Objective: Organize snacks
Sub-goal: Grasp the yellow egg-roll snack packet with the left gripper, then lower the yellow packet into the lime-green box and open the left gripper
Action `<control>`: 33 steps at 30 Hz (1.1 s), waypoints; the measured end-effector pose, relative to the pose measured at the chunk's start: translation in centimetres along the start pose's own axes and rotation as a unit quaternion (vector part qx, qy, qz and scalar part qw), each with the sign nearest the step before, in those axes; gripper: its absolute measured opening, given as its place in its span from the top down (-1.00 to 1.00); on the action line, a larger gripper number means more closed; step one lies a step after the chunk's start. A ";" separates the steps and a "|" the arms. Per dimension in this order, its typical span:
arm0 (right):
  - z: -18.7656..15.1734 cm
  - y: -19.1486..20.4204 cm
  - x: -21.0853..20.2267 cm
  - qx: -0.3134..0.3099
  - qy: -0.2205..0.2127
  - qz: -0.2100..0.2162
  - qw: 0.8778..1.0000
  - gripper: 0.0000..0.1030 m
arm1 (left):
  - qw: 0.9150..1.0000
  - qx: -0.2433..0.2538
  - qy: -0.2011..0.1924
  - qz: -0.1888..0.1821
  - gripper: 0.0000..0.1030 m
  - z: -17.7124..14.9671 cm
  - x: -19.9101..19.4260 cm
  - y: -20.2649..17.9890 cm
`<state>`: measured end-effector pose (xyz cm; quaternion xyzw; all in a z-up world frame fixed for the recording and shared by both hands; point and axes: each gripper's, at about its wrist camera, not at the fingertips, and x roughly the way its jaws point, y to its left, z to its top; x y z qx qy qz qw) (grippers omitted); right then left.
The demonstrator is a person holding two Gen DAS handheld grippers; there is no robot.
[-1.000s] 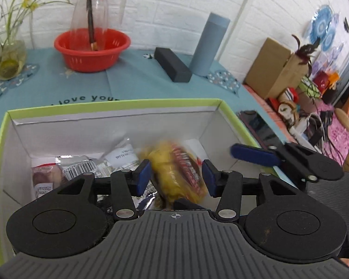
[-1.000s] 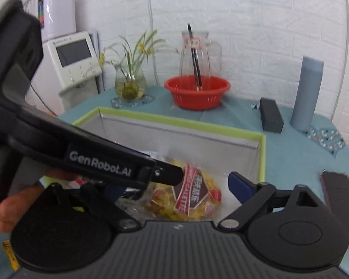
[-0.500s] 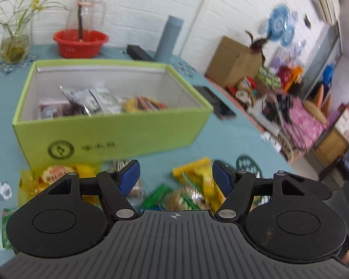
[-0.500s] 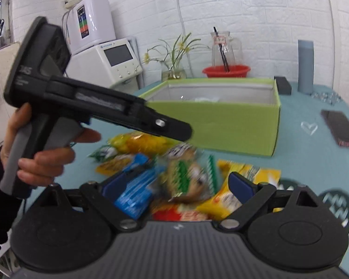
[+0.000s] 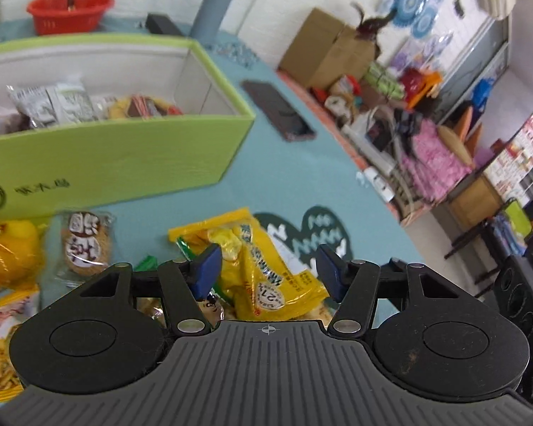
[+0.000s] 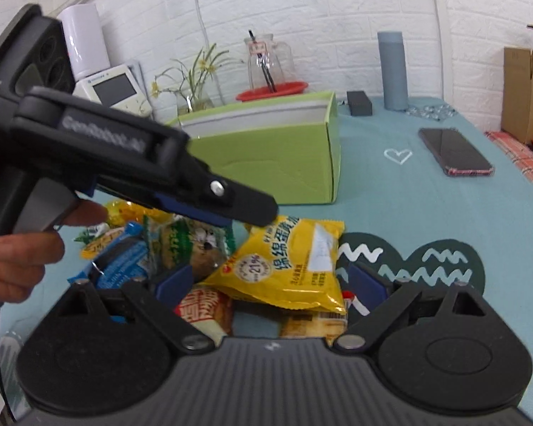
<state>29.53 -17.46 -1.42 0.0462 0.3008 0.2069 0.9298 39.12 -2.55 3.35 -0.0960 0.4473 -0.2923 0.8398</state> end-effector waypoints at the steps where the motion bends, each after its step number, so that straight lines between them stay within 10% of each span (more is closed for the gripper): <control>1: 0.0 -0.3 0.6 0.002 0.005 0.006 1.000 -0.81 | 1.000 0.001 0.011 0.018 0.25 0.0 0.8 -0.1; 23: 1.8 -4.9 4.8 -0.009 0.039 0.006 0.999 -0.83 | 0.999 -0.011 0.033 0.028 0.01 1.4 5.7 1.0; 26: 2.0 -4.2 5.8 -0.041 0.043 0.010 0.998 -0.79 | 0.999 -0.002 0.035 0.034 0.11 1.3 6.3 0.4; 29: 2.3 -3.5 5.0 -0.053 0.048 0.018 0.997 -0.40 | 0.999 0.004 0.036 0.025 0.66 1.1 6.0 -0.1; 33: 2.5 -1.9 1.8 -0.069 0.012 0.003 0.998 -0.34 | 1.000 0.006 0.017 -0.004 0.71 0.7 3.2 -0.9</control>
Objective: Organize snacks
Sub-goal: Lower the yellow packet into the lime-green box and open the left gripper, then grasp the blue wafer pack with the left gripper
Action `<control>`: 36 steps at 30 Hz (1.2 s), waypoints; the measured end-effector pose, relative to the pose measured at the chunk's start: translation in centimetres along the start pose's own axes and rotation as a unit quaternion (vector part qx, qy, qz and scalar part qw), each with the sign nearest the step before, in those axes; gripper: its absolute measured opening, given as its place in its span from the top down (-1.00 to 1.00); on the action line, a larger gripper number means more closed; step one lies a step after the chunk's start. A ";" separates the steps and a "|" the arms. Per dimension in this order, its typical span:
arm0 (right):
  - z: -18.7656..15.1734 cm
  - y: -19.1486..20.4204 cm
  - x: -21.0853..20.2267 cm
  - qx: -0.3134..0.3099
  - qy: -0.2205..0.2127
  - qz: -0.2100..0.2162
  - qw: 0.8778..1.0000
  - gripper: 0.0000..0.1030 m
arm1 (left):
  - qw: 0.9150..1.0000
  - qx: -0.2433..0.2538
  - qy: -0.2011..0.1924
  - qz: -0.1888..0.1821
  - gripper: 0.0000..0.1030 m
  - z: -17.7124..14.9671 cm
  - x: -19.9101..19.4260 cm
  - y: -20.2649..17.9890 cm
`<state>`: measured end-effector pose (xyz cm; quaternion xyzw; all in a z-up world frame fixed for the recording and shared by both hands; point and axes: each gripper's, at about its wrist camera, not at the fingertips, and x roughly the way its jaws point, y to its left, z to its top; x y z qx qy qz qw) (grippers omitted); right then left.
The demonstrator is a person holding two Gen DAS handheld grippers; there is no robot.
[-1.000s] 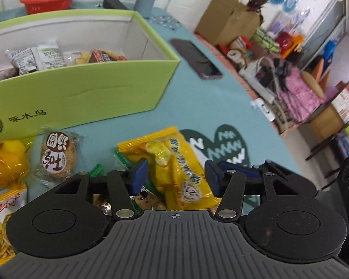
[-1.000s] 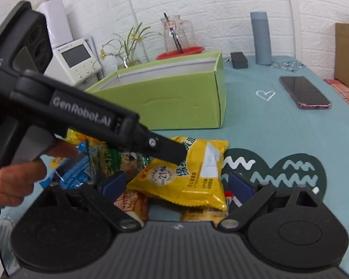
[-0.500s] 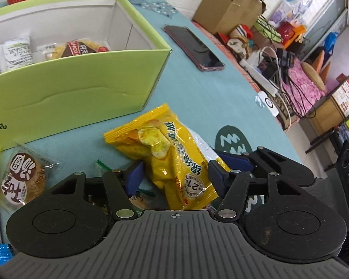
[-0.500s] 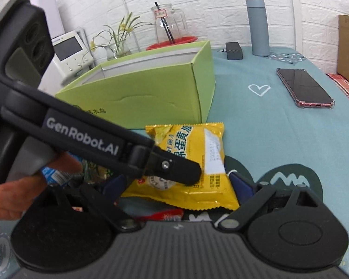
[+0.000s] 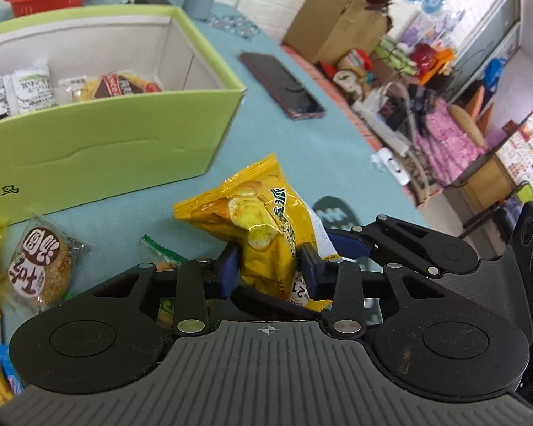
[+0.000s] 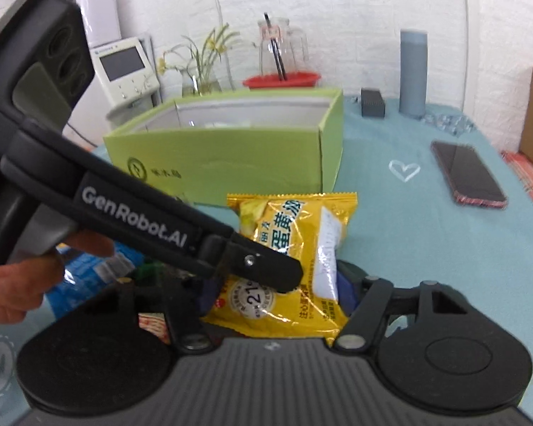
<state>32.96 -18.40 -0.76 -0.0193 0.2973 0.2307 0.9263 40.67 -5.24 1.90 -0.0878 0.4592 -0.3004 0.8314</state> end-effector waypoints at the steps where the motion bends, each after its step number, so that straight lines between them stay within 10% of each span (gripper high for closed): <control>1: 0.2 0.6 -0.7 -0.005 -0.011 -0.005 1.000 -0.38 | 1.000 -0.001 -0.011 -0.006 0.71 0.0 -0.9 -0.4; 12: 11.3 4.0 4.1 -0.091 -0.067 0.003 0.994 -0.42 | 0.991 0.012 -0.118 0.056 0.70 7.9 -8.1 3.0; 22: 13.6 1.6 14.9 -0.043 0.008 0.036 0.998 -0.58 | 0.990 -0.006 -0.091 0.108 0.51 12.4 -1.8 10.5; 31: 10.0 1.3 3.9 -0.017 -0.078 0.026 0.997 -0.80 | 0.983 -0.014 -0.164 0.086 -0.03 7.3 -8.9 8.8; 36: 3.0 4.5 -1.1 0.020 -0.068 0.087 0.994 -0.80 | 0.982 -0.016 -0.173 0.078 -0.02 0.4 -12.1 6.9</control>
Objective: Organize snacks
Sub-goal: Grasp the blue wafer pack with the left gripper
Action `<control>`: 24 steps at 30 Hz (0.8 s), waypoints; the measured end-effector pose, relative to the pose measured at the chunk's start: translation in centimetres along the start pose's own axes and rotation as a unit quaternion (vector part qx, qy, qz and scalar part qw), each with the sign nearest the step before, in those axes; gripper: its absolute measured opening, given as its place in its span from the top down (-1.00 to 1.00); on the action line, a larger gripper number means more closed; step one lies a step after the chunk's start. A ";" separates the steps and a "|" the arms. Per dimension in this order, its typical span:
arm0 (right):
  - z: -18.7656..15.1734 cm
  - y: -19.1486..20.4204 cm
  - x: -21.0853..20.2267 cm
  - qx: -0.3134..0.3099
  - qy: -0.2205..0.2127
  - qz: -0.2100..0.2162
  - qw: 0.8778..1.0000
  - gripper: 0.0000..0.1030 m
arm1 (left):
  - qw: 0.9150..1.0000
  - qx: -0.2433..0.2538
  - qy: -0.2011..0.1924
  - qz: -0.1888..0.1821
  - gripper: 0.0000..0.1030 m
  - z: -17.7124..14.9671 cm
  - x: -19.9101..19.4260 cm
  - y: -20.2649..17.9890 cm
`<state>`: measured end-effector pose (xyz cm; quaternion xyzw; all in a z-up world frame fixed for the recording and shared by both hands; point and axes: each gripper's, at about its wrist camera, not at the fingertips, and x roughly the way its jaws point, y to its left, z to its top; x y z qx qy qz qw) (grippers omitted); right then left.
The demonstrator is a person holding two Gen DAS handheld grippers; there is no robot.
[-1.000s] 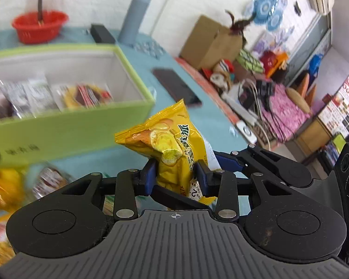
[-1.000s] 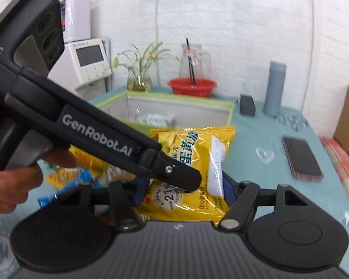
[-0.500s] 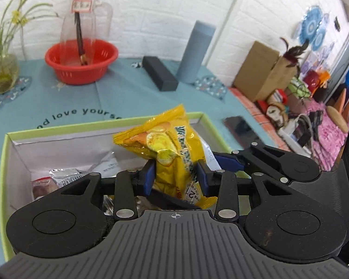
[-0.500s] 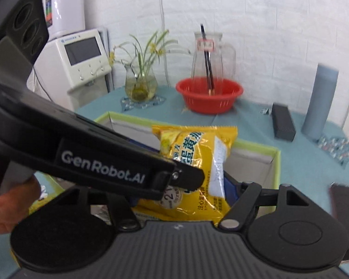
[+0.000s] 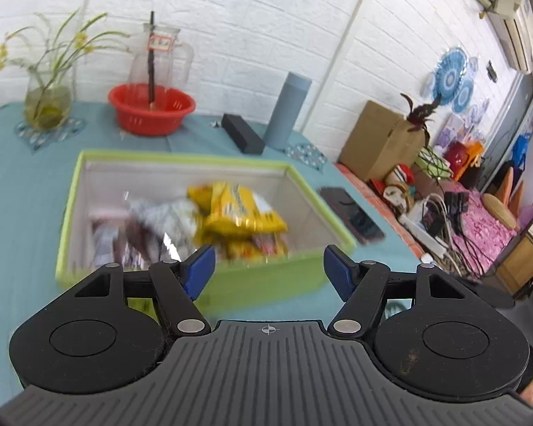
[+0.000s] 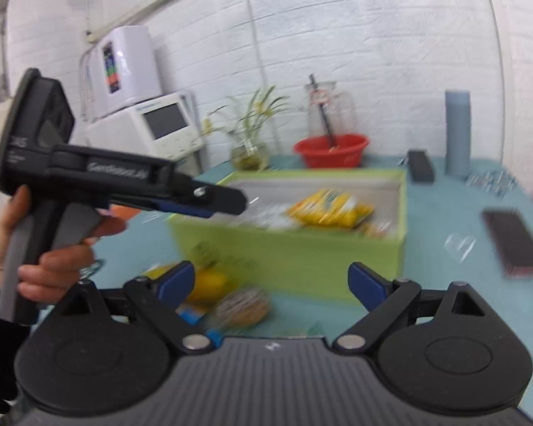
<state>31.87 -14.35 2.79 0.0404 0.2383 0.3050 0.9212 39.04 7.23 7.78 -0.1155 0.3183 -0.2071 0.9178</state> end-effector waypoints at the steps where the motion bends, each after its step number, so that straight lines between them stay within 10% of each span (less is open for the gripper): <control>1: -1.3 1.1 -0.4 0.006 0.006 0.019 1.000 -0.80 | 1.000 0.000 0.007 0.002 -0.02 -1.4 -0.7 -0.1; 15: -6.2 8.2 4.0 -0.012 0.079 0.030 0.996 -0.81 | 0.997 -0.032 0.075 0.012 0.69 -10.8 -2.9 0.1; 24: -8.8 12.4 -0.3 -0.033 0.083 0.057 0.994 -0.81 | 0.995 -0.064 0.076 0.011 0.72 -15.0 -8.2 -0.8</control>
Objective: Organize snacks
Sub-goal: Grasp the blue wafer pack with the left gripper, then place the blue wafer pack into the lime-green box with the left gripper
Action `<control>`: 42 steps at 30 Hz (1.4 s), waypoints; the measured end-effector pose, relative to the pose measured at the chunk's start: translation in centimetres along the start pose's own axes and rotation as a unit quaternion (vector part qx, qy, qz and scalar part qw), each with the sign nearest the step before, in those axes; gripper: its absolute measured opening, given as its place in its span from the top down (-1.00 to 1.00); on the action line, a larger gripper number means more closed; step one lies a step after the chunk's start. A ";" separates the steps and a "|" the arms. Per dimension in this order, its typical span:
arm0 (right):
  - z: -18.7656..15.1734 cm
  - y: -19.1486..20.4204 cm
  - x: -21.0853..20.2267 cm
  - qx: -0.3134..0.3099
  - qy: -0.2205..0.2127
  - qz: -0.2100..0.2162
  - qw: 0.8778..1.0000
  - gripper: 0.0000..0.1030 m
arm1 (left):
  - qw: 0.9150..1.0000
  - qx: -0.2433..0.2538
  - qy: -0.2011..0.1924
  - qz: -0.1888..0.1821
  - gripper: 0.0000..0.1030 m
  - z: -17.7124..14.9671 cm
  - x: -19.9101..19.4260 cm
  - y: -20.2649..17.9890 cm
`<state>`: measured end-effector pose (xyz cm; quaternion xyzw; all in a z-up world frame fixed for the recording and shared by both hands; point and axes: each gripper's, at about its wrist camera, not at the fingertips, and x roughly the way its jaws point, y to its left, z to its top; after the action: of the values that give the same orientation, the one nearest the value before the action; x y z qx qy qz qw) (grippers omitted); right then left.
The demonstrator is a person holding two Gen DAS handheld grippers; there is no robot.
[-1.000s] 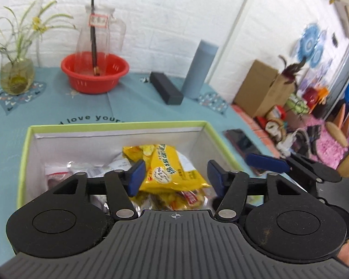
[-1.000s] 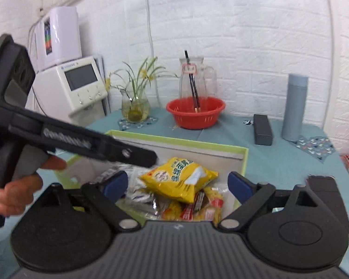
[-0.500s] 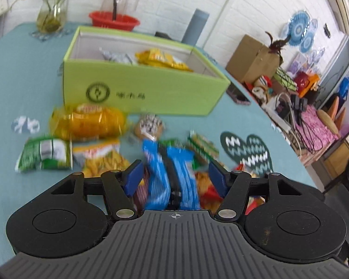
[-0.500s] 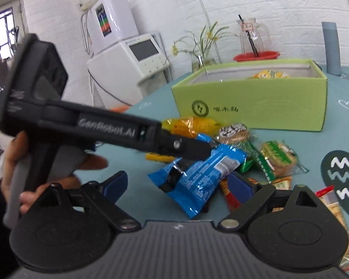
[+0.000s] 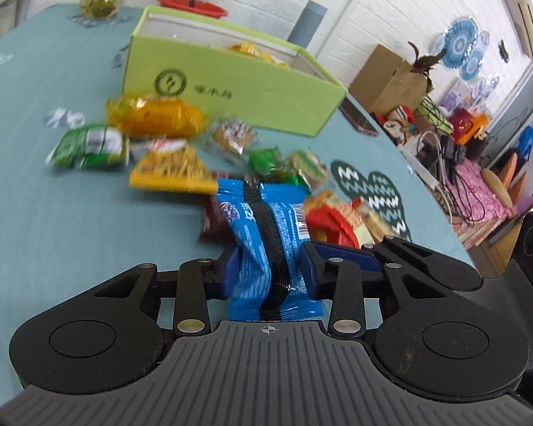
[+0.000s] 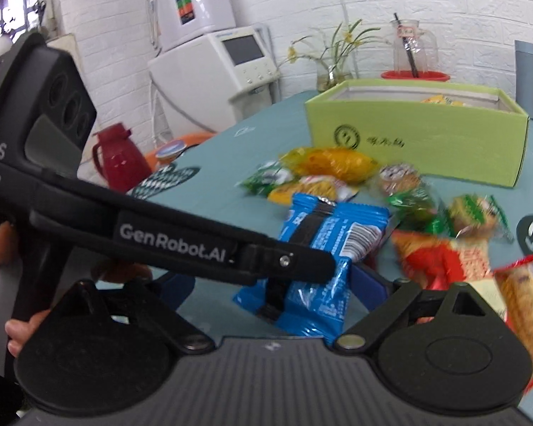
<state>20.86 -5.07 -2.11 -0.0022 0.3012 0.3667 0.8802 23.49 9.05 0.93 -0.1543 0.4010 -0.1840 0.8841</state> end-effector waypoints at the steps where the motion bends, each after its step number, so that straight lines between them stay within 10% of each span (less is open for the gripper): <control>1: -0.6 0.5 -0.1 -0.005 0.003 0.002 1.000 -0.81 | 1.000 -0.005 0.002 0.004 0.72 -0.7 -0.3 0.0; 11: -3.3 -0.4 -1.0 0.032 0.003 -0.018 0.999 -0.80 | 0.998 -0.035 -0.010 0.052 0.26 -3.3 -1.7 1.5; 19: -3.3 0.2 1.1 0.002 0.007 -0.023 1.000 -0.70 | 0.998 -0.023 -0.003 0.055 0.30 -3.1 -0.3 0.5; 21: -3.1 0.7 1.5 -0.016 0.007 -0.021 1.000 -0.42 | 0.999 -0.017 0.000 0.044 0.70 -3.1 0.0 0.6; 26: -0.9 1.6 0.5 -0.028 -0.009 -0.013 0.999 -0.27 | 0.999 -0.039 -0.013 0.031 0.76 -1.6 -1.9 0.9; 36: 12.9 -2.9 4.4 -0.104 -0.095 -0.049 0.989 -0.28 | 0.993 0.025 -0.111 0.045 0.75 13.0 -1.6 0.7; 42: 20.0 -9.8 11.7 -0.082 -0.052 -0.045 0.994 -0.27 | 0.991 0.046 -0.101 0.071 0.81 22.0 4.6 3.5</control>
<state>44.20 -0.22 5.93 -0.0685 0.2239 0.3499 0.9070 43.86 12.80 10.33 -0.1026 0.3104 -0.1221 0.9371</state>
